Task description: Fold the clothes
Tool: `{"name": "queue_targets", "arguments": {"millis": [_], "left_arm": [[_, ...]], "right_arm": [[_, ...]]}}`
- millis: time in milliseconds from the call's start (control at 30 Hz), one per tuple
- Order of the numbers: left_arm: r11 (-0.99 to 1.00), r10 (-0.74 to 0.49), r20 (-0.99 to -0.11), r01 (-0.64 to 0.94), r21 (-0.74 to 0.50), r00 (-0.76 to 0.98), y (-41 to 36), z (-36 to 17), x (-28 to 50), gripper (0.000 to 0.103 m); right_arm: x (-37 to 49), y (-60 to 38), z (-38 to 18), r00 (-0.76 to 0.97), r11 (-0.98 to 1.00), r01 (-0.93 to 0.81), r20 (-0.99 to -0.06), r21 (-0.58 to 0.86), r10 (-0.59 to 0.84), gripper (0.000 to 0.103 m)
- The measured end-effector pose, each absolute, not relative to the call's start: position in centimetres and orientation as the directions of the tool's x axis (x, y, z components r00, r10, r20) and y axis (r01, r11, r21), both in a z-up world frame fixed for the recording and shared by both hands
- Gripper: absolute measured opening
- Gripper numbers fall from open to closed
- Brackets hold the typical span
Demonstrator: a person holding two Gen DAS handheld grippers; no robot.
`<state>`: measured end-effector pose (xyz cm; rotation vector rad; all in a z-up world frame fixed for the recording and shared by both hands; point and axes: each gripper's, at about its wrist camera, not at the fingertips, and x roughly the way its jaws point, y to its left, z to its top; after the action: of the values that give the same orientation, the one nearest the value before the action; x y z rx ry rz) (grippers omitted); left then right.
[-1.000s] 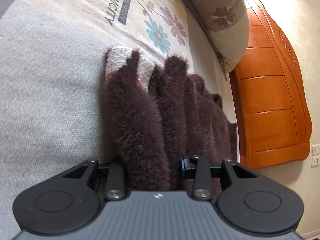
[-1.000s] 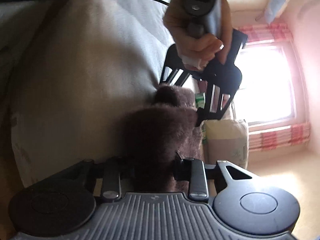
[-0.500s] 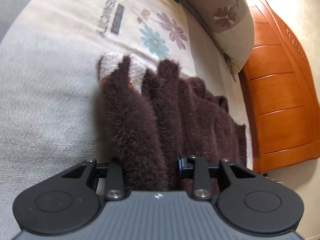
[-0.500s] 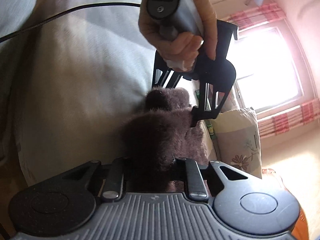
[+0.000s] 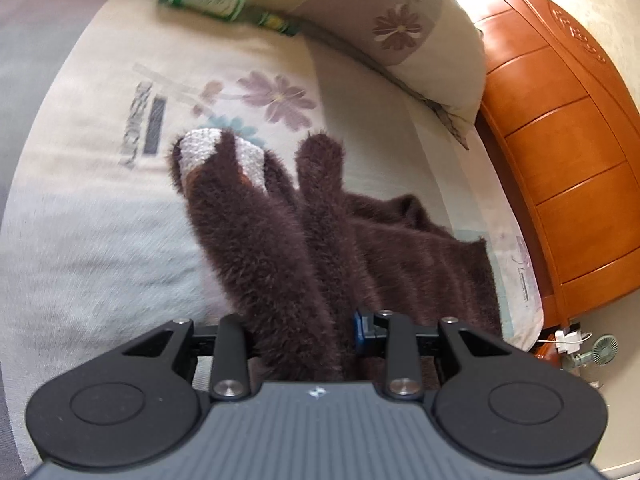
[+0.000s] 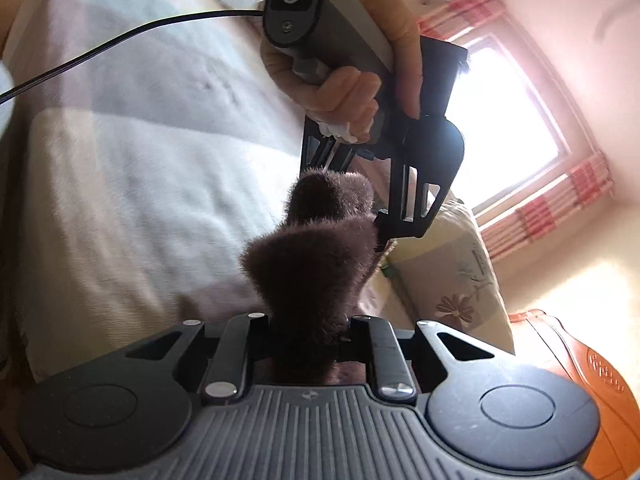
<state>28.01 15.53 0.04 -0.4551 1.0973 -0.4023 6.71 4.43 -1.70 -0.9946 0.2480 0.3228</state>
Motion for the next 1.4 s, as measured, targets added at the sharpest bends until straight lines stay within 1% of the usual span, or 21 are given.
{"name": "queue_targets", "arguments": {"millis": [167, 367, 533, 633, 900, 1033, 1200, 1400], "left_arm": [[0.871, -0.481, -0.764, 0.131, -0.474, 0.429, 12.1, 3.5, 28.0, 0.031], [0.894, -0.445, -0.771, 0.184, -0.408, 0.456, 7.4, 6.7, 27.6, 0.031], [0.901, -0.433, -0.773, 0.231, -0.366, 0.464, 2.9, 8.2, 27.2, 0.031], [0.902, -0.43, -0.778, 0.255, -0.349, 0.457, -0.1, 8.6, 27.1, 0.031], [0.894, -0.429, -0.801, 0.322, -0.311, 0.417, -8.4, 7.9, 27.8, 0.032], [0.889, -0.428, -0.816, 0.342, -0.303, 0.389, -11.8, 6.4, 28.3, 0.032], [0.887, -0.416, -0.841, 0.356, -0.293, 0.345, -15.3, 4.1, 29.1, 0.032], [0.884, -0.405, -0.862, 0.372, -0.284, 0.305, -18.4, 2.0, 29.7, 0.032]], "right_arm": [[6.7, 2.2, 0.6, 0.941, 0.583, -0.333, -0.304, -0.741, 0.151, 0.021], [6.8, -1.1, 3.3, 0.95, 0.682, -0.3, -0.273, -0.667, 0.151, 0.021], [6.3, -4.6, 5.0, 0.959, 0.754, -0.26, -0.251, -0.603, 0.13, 0.021], [6.7, -6.7, 5.5, 0.96, 0.797, -0.243, -0.255, -0.553, 0.116, 0.021], [7.6, -13.0, 5.8, 0.954, 0.894, -0.19, -0.291, -0.406, 0.07, 0.021], [7.9, -15.8, 5.4, 0.948, 0.924, -0.16, -0.313, -0.347, 0.047, 0.021], [8.2, -18.9, 4.6, 0.94, 0.948, -0.125, -0.341, -0.294, 0.018, 0.021], [8.3, -21.5, 3.5, 0.931, 0.96, -0.083, -0.364, -0.268, -0.021, 0.021]]}}
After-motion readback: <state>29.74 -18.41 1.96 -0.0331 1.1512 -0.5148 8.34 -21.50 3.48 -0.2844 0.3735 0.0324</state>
